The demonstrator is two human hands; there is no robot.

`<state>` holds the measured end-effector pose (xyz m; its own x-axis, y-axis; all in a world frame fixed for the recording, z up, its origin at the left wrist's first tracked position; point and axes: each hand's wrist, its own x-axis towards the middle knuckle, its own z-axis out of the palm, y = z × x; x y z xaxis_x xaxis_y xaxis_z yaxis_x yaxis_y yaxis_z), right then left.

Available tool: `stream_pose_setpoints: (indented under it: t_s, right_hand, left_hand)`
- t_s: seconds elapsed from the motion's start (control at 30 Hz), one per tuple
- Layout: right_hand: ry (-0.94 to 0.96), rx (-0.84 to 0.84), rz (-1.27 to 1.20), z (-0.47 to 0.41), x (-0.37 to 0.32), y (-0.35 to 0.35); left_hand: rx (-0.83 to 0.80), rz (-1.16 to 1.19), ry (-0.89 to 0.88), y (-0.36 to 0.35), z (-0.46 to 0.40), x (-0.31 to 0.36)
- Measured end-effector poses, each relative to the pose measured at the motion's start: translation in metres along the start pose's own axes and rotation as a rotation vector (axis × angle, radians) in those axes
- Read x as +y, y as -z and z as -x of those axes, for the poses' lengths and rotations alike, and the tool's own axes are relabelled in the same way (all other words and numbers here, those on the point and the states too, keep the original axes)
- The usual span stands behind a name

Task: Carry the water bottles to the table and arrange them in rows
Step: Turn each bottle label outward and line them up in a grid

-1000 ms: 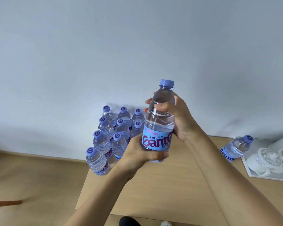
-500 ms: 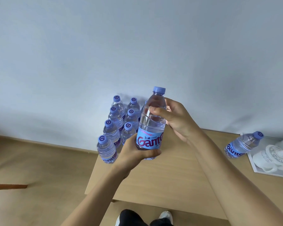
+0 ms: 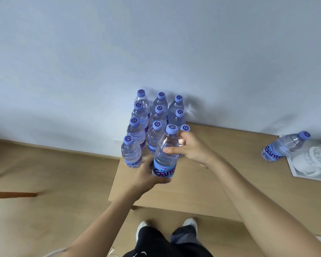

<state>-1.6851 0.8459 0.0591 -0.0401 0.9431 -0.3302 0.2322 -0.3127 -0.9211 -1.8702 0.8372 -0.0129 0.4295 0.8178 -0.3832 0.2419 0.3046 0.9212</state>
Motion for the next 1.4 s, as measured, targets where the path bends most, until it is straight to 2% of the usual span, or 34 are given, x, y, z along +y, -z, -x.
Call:
stream_pose_setpoints:
  t_s: [0.17, 0.67, 0.9, 1.07, 1.4]
  right_hand:
    - [-0.011, -0.028, 0.066, 0.002, 0.025, -0.028]
    - [0.082, 0.15, 0.21, -0.008, 0.072, -0.066]
    - [0.132, 0.118, 0.266, -0.026, 0.064, -0.063]
    - [0.196, 0.159, 0.342, -0.038, 0.063, -0.057]
    - [0.189, 0.165, 0.367, -0.046, 0.071, -0.052]
  left_hand:
    - [0.072, -0.016, 0.004, 0.005, -0.014, -0.034]
    - [0.241, -0.181, 0.013, 0.005, -0.054, -0.108]
    - [0.332, -0.141, 0.039, -0.004, -0.061, -0.097]
    - [0.36, -0.148, 0.025, -0.009, -0.071, -0.085]
    - [0.439, -0.18, 0.044, -0.015, -0.077, -0.078]
